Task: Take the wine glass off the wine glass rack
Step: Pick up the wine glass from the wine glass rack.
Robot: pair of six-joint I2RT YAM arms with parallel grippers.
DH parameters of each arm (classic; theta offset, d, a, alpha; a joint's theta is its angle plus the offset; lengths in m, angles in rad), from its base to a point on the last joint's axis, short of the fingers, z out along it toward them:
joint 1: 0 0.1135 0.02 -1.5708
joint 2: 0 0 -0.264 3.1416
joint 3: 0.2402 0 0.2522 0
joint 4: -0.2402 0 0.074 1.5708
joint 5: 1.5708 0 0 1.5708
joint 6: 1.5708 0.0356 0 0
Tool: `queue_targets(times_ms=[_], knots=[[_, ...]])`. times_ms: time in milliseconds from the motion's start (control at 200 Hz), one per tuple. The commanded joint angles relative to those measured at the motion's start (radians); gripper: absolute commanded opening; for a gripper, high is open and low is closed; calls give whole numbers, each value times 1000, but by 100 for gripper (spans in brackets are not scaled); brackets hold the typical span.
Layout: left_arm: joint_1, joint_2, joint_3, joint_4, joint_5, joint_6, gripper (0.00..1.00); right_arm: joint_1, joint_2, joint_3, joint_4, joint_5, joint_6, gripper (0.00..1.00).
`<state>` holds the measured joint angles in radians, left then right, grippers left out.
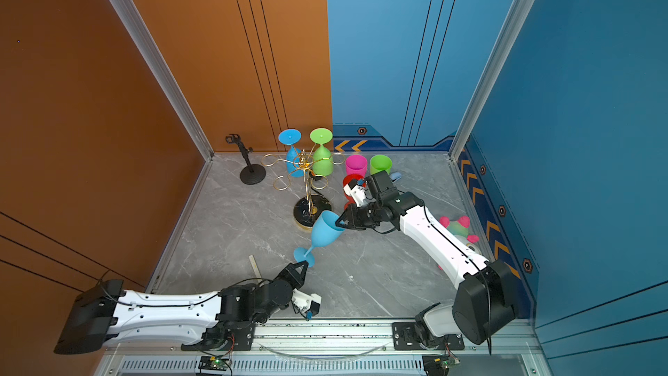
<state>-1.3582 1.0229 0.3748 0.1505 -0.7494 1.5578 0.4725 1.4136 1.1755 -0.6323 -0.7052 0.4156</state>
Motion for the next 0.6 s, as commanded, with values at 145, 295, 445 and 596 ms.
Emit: queue_targets(times_ms=[145, 295, 445, 596], knots=[[-13, 7, 13, 26, -32, 23, 0, 1, -4, 27, -42, -25, -29, 9], [-13, 7, 10, 27, -27, 19, 0, -10, -10, 27, -48, -25, -30, 5], [-18, 6, 6, 26, -21, 13, 5, -20, -14, 31, -59, -27, -37, 2], [-22, 6, 4, 26, -20, 3, 19, -34, -20, 32, -66, -24, -41, 2]])
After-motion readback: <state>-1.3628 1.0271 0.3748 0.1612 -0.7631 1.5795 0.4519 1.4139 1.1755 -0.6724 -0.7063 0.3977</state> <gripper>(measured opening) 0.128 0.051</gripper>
